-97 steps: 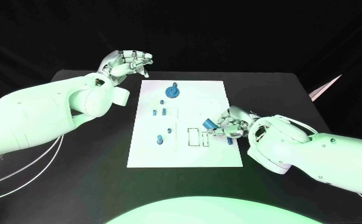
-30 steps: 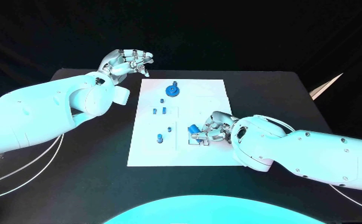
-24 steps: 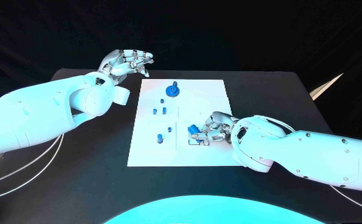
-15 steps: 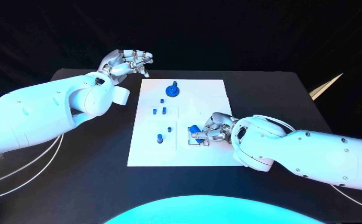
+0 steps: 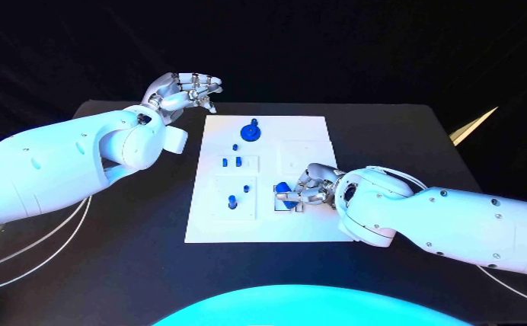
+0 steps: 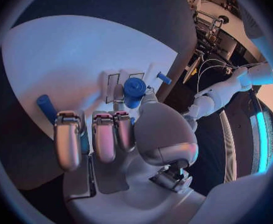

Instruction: Assemble the parts on the task board

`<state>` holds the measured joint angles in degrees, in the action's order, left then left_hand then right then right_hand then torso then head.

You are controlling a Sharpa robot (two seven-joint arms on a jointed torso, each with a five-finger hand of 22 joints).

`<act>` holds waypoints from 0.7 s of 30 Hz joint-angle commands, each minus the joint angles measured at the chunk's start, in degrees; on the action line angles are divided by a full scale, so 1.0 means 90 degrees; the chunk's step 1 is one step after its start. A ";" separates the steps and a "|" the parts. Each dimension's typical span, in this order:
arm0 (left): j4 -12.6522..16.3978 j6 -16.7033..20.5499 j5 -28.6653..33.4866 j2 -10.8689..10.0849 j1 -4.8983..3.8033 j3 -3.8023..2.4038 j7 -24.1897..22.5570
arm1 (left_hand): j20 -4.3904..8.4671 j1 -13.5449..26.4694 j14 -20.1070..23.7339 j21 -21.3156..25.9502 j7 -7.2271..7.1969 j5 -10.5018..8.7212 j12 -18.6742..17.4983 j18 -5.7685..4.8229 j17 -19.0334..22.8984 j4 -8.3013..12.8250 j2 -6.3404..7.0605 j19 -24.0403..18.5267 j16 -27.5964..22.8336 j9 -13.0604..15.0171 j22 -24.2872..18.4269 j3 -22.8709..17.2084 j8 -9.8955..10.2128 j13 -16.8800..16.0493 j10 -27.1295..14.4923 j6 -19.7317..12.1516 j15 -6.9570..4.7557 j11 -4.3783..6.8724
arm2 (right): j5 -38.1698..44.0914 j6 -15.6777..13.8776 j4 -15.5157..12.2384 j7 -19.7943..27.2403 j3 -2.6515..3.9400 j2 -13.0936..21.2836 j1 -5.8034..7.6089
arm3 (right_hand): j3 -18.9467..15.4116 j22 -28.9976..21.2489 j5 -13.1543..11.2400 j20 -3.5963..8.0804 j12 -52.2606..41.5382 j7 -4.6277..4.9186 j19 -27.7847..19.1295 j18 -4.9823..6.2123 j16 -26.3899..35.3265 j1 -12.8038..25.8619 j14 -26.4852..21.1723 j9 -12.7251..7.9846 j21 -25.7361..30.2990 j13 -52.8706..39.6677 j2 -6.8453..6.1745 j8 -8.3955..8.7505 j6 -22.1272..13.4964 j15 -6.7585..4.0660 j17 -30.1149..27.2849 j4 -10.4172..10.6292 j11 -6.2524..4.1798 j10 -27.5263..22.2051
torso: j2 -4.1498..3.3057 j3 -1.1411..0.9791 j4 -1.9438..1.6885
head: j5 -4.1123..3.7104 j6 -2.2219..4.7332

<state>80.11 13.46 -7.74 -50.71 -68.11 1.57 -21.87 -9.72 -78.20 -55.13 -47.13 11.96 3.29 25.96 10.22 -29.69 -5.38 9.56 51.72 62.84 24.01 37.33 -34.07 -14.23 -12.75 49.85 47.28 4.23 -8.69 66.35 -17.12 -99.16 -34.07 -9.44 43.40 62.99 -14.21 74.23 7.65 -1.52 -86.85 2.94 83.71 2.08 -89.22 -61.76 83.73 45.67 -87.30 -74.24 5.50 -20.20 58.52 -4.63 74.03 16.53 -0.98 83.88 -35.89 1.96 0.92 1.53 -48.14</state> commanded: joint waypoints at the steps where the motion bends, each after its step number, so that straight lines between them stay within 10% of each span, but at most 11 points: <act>1: 0.0017 -0.0017 0.0004 0.0004 -0.0004 -0.0004 -0.0003 | -0.0003 0.0025 0.0064 0.0110 0.0020 -0.0023 0.0089 0.0033 0.0081 -0.0007 -0.0067 0.0069 -0.0053 -0.0020 -0.0089 0.0081 -0.0101 0.0068 -0.0071 -0.0071 0.0025 0.0012 | 0.0000 0.0028 -0.0003 0.0066 -0.0003 -0.0026 -0.0009 | -0.0321 0.1666 0.0032 0.0048 0.0027 -0.0055 0.0630 -0.0167 -0.0087 0.0168 0.0696 0.0050 0.0032 -0.1522 0.0000 -0.0162 0.0235 -0.0048 0.1775 0.0030 -0.0069 0.0509 | 0.0000 -0.0002 0.0004 | 0.0006 0.0001; 13: 0.0014 -0.0015 0.0004 0.0005 -0.0004 -0.0004 -0.0001 | -0.0004 0.0031 0.0066 0.0114 0.0021 -0.0024 0.0091 0.0032 0.0082 -0.0014 -0.0070 0.0068 -0.0054 -0.0021 -0.0091 0.0081 -0.0103 0.0069 -0.0074 -0.0073 0.0027 0.0010 | 0.0060 -0.0059 -0.0070 0.0212 -0.0003 -0.0025 -0.0010 | -0.0299 0.1662 0.0066 0.0029 0.0064 -0.0028 0.0625 -0.0163 -0.0087 0.0483 0.0696 0.0071 0.0050 -0.1509 -0.0477 -0.0124 0.0181 -0.0027 0.1775 0.0045 -0.0045 0.0492 | 0.0002 -0.0001 0.0000 | -0.0001 -0.0002; 21: 0.0014 -0.0010 0.0004 0.0003 -0.0004 -0.0004 -0.0001 | -0.0005 0.0034 0.0068 0.0118 0.0021 -0.0024 0.0094 0.0032 0.0082 -0.0019 -0.0071 0.0069 -0.0054 -0.0022 -0.0093 0.0081 -0.0106 0.0070 -0.0076 -0.0075 0.0028 0.0010 | 0.0197 -0.0075 -0.0179 0.0280 -0.0003 0.0123 -0.0010 | -0.0107 0.1668 0.0059 0.0026 0.0052 -0.0033 0.0630 -0.0168 -0.0087 0.0364 0.0696 0.0079 0.0026 -0.1519 -0.0443 -0.0123 0.0194 -0.0028 0.1775 0.0019 -0.0048 0.0500 | 0.0001 -0.0001 0.0002 | 0.0007 0.0006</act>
<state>80.10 13.47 -7.74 -50.72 -68.11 1.57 -21.81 -9.72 -78.20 -54.77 -47.13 11.96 3.29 25.97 10.22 -29.68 -5.38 9.56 51.72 62.84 24.01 37.31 -34.07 -14.24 -12.73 49.85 47.27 4.60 -8.69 67.79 -17.89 -100.51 -31.84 -9.46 44.34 62.96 -16.88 74.23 7.66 -1.53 -86.83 2.70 83.71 2.09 -89.22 -57.85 83.73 45.83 -87.30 -74.24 1.59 -20.19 59.54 -4.62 74.03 16.83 -0.98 83.88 -35.86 1.93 0.94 1.55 -48.15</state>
